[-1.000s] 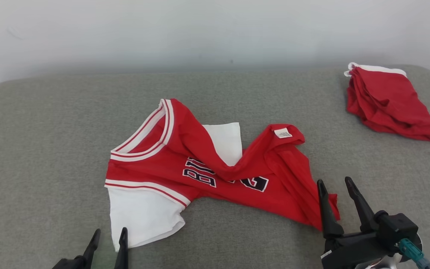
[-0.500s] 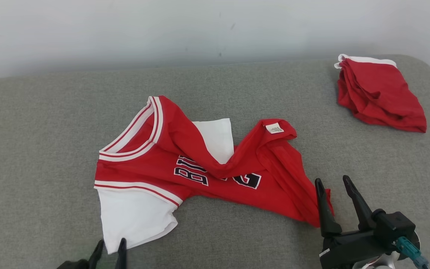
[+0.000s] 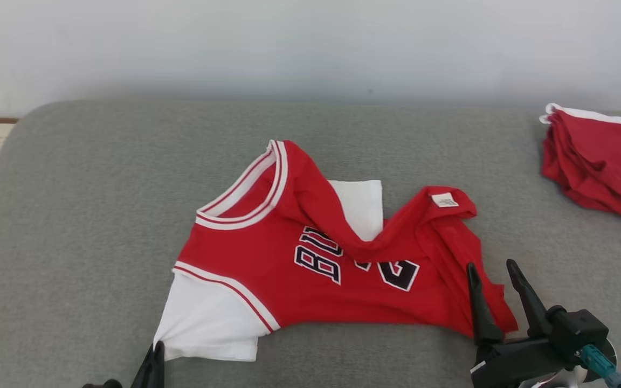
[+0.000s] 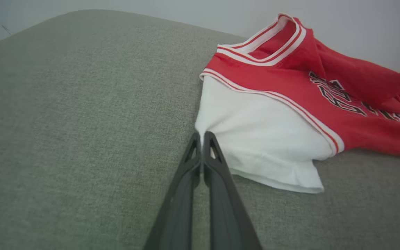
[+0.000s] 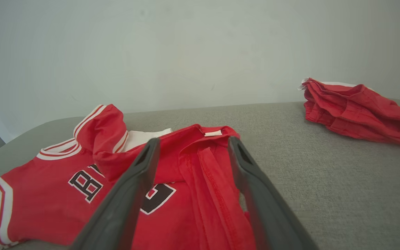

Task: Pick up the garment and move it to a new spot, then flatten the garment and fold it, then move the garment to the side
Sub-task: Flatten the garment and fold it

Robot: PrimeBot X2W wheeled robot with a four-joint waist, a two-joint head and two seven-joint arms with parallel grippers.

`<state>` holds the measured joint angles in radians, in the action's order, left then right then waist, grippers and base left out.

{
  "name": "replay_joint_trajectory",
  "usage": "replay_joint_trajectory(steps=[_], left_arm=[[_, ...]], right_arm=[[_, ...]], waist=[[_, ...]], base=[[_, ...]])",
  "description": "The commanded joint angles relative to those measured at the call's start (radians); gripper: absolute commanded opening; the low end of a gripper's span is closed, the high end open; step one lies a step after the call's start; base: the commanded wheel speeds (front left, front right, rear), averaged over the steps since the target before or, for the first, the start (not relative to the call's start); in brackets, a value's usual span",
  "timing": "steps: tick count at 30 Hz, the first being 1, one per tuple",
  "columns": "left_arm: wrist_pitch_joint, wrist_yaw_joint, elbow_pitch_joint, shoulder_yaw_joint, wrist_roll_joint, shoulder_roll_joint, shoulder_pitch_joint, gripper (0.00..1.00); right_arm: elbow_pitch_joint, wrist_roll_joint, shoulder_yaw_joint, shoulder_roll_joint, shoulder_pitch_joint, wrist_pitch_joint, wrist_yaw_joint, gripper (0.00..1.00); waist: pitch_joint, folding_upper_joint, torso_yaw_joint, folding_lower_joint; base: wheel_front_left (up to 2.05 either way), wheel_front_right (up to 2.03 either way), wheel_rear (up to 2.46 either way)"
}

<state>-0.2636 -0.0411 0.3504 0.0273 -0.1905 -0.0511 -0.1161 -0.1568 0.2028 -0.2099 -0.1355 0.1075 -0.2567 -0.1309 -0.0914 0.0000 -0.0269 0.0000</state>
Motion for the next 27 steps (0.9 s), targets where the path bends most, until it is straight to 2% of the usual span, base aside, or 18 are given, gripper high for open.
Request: replay_joint_trajectory(steps=[1, 3, 8, 9, 10, 11, 15, 19, 27], left_arm=[[-0.001, 0.006, -0.01, -0.006, 0.006, -0.001, 0.017, 0.0], [-0.001, 0.006, -0.043, -0.01, 0.01, -0.002, 0.051, 0.0], [-0.001, 0.004, -0.054, -0.003, 0.003, -0.001, 0.081, 0.0], [-0.001, 0.004, -0.051, 0.0, 0.003, -0.001, 0.083, 0.11], [-0.001, 0.003, -0.051, 0.001, -0.001, -0.001, 0.082, 0.46], [-0.001, 0.007, -0.047, 0.001, -0.007, -0.001, 0.082, 1.0], [-0.001, 0.016, -0.072, 0.0, -0.01, 0.0, 0.073, 1.0], [-0.001, 0.033, -0.158, -0.012, -0.009, 0.0, 0.073, 1.0], [-0.001, 0.07, -0.289, -0.008, 0.008, 0.0, 0.103, 1.0]], right_arm=[[-0.004, -0.009, 0.002, -0.003, -0.014, -0.005, 0.0, 1.0], [-0.008, -0.012, 0.012, -0.001, -0.015, -0.004, 0.0, 1.0], [-0.013, -0.013, 0.018, 0.001, -0.014, -0.002, 0.0, 1.0], [-0.017, -0.013, 0.017, 0.0, -0.014, 0.002, 0.0, 1.0], [-0.019, -0.013, 0.017, 0.0, -0.013, 0.004, 0.0, 1.0], [-0.022, -0.013, 0.018, -0.001, -0.012, 0.006, 0.0, 1.0], [-0.033, -0.014, 0.025, -0.008, -0.01, 0.021, 0.0, 1.0], [-0.045, -0.01, 0.032, -0.018, -0.007, 0.048, 0.0, 1.0], [-0.089, -0.008, -0.014, -0.055, 0.033, 0.167, 0.0, 1.0]], waist=[[0.025, 0.0, -0.049, 0.0], [0.028, 0.0, -0.077, 0.0], [0.026, 0.0, -0.095, 0.0], [0.025, 0.0, -0.097, 0.0], [0.024, 0.0, -0.098, 0.0], [0.024, 0.0, -0.097, 0.0], [0.022, 0.0, -0.091, 0.0], [0.022, 0.0, -0.085, 0.0], [0.029, 0.0, -0.068, 0.0]], base=[[0.0, 0.0, 0.0], [0.0, 0.0, 0.0], [0.0, 0.0, 0.0], [0.0, 0.0, 0.0], [0.0, 0.0, 0.0], [0.0, 0.0, 0.0], [0.0, 0.0, 0.0], [0.0, 0.0, 0.0], [0.0, 0.0, 0.0]])
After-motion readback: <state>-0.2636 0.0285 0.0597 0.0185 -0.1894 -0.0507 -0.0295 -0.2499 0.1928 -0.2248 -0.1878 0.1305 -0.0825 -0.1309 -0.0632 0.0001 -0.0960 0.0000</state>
